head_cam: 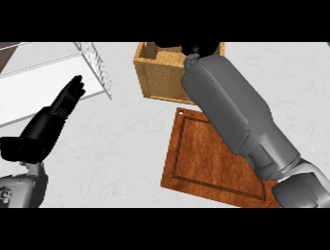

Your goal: Pick the pear from the cutting board and place it in the basket

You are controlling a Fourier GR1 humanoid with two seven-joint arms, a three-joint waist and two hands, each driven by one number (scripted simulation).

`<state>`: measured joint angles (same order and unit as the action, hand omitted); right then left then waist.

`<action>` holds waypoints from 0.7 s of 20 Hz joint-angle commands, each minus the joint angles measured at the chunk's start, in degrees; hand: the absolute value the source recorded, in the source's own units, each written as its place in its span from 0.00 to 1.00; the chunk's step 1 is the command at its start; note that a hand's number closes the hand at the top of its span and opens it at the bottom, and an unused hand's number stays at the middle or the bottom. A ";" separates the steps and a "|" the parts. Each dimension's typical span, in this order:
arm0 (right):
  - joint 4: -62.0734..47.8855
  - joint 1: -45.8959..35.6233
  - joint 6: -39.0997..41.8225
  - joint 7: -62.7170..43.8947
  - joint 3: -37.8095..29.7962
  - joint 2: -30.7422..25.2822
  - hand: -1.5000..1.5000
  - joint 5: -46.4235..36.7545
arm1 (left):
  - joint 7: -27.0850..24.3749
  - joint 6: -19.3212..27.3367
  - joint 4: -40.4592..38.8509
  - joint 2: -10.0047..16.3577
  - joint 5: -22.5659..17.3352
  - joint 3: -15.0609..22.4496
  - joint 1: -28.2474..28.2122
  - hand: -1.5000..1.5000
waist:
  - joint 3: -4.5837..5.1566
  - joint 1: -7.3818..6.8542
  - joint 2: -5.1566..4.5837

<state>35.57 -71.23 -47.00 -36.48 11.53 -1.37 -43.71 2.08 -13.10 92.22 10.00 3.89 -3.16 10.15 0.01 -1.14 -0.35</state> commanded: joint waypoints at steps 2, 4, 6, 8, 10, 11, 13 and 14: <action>-0.12 0.61 -8.15 2.95 -5.13 -0.34 1.00 2.00 | -1.79 0.17 -2.56 0.06 0.76 -0.28 1.29 0.50 | 0.00 0.15 -0.08; -3.06 0.77 -8.31 8.49 -7.47 -0.80 0.00 4.45 | 0.31 0.56 2.13 -1.03 1.53 1.75 -1.77 0.50 | -0.02 -0.73 -0.18; -2.78 0.18 -5.58 9.87 -8.03 -2.34 0.00 4.39 | -0.83 -1.12 -2.00 0.68 -0.67 -1.16 1.39 0.50 | 0.00 0.02 -0.03; -7.05 -2.08 -7.13 13.18 -9.22 -1.25 0.00 4.85 | -0.93 -1.63 -2.35 1.03 -0.61 -1.09 1.75 0.50 | 0.00 -0.64 -0.26; -6.74 -1.72 -6.93 15.16 -9.33 -0.84 0.00 4.91 | -1.55 0.06 -2.18 -0.34 1.15 0.02 0.83 0.50 | 0.00 -0.32 -0.11; -4.83 -1.80 -5.10 16.36 -9.91 -2.14 0.00 5.98 | -0.04 0.26 -1.85 -0.25 1.17 -0.07 1.82 0.50 | -0.01 -0.06 -0.02; -5.16 -1.93 -5.70 20.05 -12.13 -2.32 0.00 8.61 | 0.40 -2.01 -1.65 0.84 -0.69 -0.73 1.71 0.50 | -0.02 -0.49 -0.18; -5.54 -2.49 -5.03 19.89 -12.23 -1.82 0.00 8.61 | -1.51 1.65 -3.47 -1.95 2.30 0.80 2.05 0.50 | 0.00 -0.17 -0.13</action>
<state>30.69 -72.83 -52.58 -20.74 1.54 -3.04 -37.46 1.61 -13.27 89.79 9.75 4.43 -3.47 12.04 0.00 -1.33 -0.44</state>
